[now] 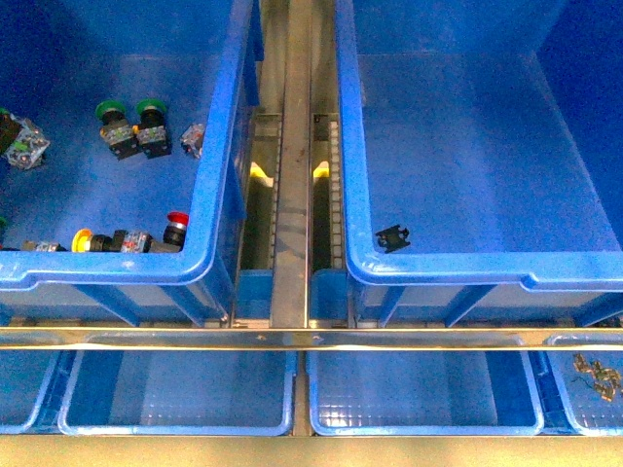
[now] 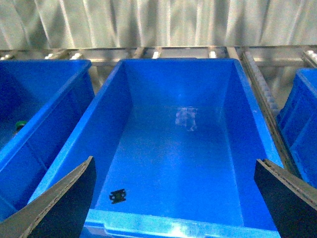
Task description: Pick red and yellow buttons and place in box
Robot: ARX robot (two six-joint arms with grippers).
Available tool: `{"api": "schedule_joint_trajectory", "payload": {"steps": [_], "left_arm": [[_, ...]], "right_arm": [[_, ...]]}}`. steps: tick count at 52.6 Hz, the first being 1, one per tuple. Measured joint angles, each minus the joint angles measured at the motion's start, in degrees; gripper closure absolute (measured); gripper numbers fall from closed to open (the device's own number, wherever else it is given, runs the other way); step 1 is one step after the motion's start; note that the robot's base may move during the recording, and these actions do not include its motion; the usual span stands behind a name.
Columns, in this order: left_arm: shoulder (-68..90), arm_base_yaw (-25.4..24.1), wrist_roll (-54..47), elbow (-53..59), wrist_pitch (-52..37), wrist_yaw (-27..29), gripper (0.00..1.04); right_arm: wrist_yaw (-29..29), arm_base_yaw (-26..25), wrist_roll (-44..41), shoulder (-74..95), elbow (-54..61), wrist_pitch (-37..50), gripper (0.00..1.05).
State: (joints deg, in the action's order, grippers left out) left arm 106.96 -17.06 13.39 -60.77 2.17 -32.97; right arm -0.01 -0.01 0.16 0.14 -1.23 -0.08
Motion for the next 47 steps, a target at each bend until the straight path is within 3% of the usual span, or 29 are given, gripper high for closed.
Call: {"api": "schedule_joint_trajectory", "payload": {"steps": [10, 20, 47], "left_arm": [[-6.3, -0.2, 8.6, 3.3, 0.7, -5.9, 0.71], [-13.1, 2.9, 18.2, 6.3, -0.9, -10.2, 0.71], [-15.8, 23.8, 34.2, 10.6, -10.3, -6.8, 0.71]], "right_arm": [[0.0, 0.0, 0.0, 0.0, 0.0, 0.0, 0.07], [0.0, 0.0, 0.0, 0.0, 0.0, 0.0, 0.07], [0.0, 0.0, 0.0, 0.0, 0.0, 0.0, 0.07]]}}
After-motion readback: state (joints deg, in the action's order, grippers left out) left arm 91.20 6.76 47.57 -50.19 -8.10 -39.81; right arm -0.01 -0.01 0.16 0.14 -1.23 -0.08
